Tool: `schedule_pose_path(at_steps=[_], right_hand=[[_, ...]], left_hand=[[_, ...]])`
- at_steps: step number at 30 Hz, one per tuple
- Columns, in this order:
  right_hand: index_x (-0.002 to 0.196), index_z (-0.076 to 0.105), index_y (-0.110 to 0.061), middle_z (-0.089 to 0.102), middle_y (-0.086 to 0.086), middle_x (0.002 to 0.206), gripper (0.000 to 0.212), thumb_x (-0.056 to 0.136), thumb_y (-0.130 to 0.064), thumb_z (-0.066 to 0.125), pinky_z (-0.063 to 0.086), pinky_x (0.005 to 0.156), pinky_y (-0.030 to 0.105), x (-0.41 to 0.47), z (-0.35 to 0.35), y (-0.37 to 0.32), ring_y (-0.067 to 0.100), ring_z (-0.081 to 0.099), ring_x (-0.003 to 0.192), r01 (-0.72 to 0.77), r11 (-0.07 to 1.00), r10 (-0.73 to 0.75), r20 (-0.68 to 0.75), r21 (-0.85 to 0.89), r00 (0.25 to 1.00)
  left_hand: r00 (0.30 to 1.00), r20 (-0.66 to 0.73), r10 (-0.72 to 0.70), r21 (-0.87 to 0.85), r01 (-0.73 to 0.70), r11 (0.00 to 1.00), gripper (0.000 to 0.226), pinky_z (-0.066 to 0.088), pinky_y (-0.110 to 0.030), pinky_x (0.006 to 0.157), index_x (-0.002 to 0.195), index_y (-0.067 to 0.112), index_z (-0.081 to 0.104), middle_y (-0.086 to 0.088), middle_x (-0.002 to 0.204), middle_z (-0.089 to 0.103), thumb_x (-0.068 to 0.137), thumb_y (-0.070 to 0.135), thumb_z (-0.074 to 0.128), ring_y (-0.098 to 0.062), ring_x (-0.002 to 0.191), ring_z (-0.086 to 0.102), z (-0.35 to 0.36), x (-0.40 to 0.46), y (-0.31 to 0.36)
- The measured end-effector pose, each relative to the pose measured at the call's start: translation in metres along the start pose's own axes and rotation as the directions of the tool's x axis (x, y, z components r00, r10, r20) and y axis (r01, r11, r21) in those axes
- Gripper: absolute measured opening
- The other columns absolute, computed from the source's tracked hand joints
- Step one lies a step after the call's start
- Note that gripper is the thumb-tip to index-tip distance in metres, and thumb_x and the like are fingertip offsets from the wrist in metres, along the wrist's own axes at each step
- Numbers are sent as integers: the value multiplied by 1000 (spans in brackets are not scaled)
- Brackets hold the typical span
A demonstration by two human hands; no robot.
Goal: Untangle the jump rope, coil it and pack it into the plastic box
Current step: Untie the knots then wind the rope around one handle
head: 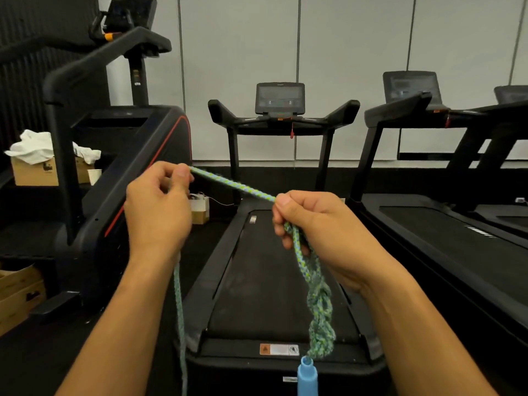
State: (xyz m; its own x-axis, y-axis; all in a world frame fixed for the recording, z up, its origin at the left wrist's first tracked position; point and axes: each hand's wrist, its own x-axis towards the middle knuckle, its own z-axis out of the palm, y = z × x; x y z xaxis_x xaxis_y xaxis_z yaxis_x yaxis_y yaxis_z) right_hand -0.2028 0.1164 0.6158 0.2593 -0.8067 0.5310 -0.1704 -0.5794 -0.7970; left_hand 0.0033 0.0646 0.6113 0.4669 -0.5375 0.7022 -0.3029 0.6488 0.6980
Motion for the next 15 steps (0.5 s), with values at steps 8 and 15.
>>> schedule_pose_path(at_steps=[8, 15], right_hand=[[65, 60, -16, 55, 1, 57, 38, 100, -25, 51, 29, 39, 18, 7, 12, -2, 22, 42, 53, 0, 996, 13, -143, 84, 990], [62, 63, -18, 60, 0, 58, 39, 98, -28, 55, 33, 40, 19, 10, 6, 6, 13, 49, 48, -102, 980, 122, -117, 169, 986]], left_hand=[[814, 541, 211, -88, -195, 977, 25, 54, -30, 75, 113, 19, 70, 7, 87, 72, 98, 27, 51, -9, 80, 69, 26, -38, 32], [819, 531, 219, -110, -189, 976, 7, 54, -26, 66, 89, 18, 76, 8, 73, 73, 90, 22, 71, -5, 69, 67, 28, -38, 33]])
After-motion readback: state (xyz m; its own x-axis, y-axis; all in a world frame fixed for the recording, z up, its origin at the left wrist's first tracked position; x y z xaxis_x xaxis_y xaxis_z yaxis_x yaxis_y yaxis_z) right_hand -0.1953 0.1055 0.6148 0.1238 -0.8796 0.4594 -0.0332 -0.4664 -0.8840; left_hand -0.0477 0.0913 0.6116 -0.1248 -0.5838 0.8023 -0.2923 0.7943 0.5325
